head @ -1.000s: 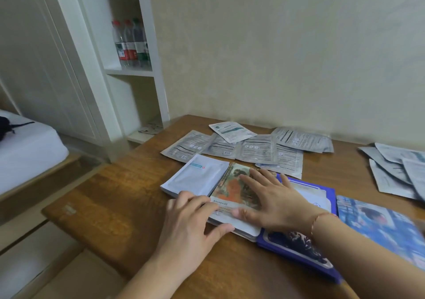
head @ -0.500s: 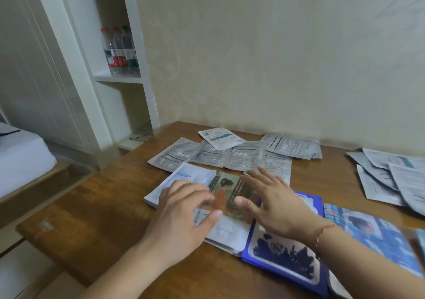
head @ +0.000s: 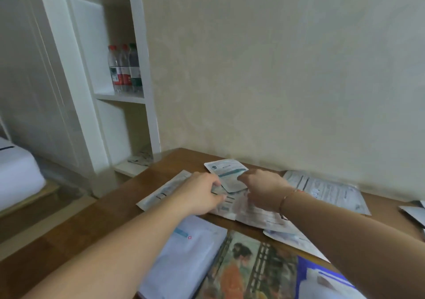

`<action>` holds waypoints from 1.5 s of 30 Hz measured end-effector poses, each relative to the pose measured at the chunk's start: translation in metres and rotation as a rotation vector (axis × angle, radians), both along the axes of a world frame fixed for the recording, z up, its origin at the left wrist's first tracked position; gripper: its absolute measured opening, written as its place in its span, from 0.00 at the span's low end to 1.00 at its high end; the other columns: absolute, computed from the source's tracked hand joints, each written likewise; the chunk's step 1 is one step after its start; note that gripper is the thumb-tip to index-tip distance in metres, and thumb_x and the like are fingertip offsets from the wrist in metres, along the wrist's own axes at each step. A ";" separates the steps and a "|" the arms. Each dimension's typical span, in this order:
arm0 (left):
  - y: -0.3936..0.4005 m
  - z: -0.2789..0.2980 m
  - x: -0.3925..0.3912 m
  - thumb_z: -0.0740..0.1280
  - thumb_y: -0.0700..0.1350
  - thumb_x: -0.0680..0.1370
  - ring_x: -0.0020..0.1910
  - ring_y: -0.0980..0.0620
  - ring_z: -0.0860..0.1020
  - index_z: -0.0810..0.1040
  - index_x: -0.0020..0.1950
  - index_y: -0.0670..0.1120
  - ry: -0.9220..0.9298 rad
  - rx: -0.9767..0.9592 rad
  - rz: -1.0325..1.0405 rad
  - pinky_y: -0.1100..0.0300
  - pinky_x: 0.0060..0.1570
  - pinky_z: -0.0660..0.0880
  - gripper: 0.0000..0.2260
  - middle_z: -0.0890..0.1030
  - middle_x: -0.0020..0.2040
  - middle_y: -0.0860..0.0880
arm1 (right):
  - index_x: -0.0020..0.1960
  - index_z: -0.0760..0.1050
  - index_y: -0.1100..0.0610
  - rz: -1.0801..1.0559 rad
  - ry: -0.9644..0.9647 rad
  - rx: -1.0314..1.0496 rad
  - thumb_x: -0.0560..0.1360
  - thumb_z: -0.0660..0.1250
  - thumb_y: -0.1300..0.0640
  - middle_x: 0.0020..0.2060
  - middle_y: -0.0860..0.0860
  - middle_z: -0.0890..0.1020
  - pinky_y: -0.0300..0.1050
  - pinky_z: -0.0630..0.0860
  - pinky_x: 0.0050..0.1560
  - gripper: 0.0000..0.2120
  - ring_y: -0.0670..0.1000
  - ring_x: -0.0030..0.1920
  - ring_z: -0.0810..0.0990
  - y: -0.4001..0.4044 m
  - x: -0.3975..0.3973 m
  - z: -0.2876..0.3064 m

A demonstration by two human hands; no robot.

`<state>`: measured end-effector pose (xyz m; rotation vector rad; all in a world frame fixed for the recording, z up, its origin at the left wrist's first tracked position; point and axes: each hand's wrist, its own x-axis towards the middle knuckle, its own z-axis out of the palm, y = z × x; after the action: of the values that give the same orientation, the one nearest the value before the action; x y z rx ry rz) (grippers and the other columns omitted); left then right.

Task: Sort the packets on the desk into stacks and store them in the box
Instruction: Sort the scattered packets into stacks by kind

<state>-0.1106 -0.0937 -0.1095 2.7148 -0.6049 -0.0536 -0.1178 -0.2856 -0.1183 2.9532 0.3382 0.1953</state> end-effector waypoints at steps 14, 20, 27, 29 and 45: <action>-0.011 0.004 -0.019 0.69 0.46 0.78 0.51 0.48 0.82 0.80 0.55 0.43 0.351 -1.244 0.443 0.54 0.53 0.79 0.09 0.83 0.49 0.47 | 0.34 0.74 0.54 0.182 -0.367 -0.116 0.66 0.75 0.61 0.25 0.49 0.73 0.40 0.68 0.22 0.10 0.53 0.23 0.66 -0.001 -0.002 0.002; -0.027 0.021 -0.065 0.57 0.66 0.78 0.56 0.35 0.80 0.71 0.65 0.31 1.297 -1.812 0.290 0.42 0.52 0.79 0.37 0.77 0.61 0.29 | 0.33 0.74 0.56 0.302 -0.773 0.138 0.61 0.71 0.68 0.25 0.49 0.73 0.38 0.61 0.21 0.09 0.52 0.21 0.69 0.011 -0.118 0.023; -0.053 0.038 -0.136 0.51 0.65 0.80 0.52 0.34 0.81 0.73 0.66 0.33 1.351 -1.725 0.136 0.46 0.49 0.79 0.36 0.79 0.58 0.29 | 0.45 0.80 0.58 0.239 -0.819 0.014 0.76 0.59 0.64 0.43 0.55 0.83 0.50 0.79 0.34 0.11 0.58 0.44 0.83 -0.002 -0.207 0.018; -0.059 0.044 -0.156 0.51 0.65 0.80 0.52 0.37 0.80 0.76 0.65 0.36 1.269 -1.709 0.108 0.49 0.50 0.76 0.34 0.80 0.59 0.32 | 0.57 0.78 0.58 0.108 -0.771 0.028 0.75 0.56 0.62 0.54 0.56 0.83 0.51 0.80 0.37 0.16 0.61 0.52 0.83 -0.006 -0.226 0.023; -0.187 0.024 -0.263 0.66 0.36 0.77 0.37 0.49 0.80 0.79 0.56 0.45 0.792 -1.313 -0.215 0.56 0.35 0.77 0.09 0.83 0.45 0.43 | 0.44 0.80 0.58 -0.514 -0.659 1.672 0.73 0.69 0.63 0.37 0.54 0.85 0.57 0.83 0.36 0.02 0.57 0.38 0.85 -0.076 -0.431 0.021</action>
<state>-0.3735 -0.2810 -0.0857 1.1981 -0.4187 -0.5365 -0.5489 -0.3613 -0.0972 3.6990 -1.2552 2.1715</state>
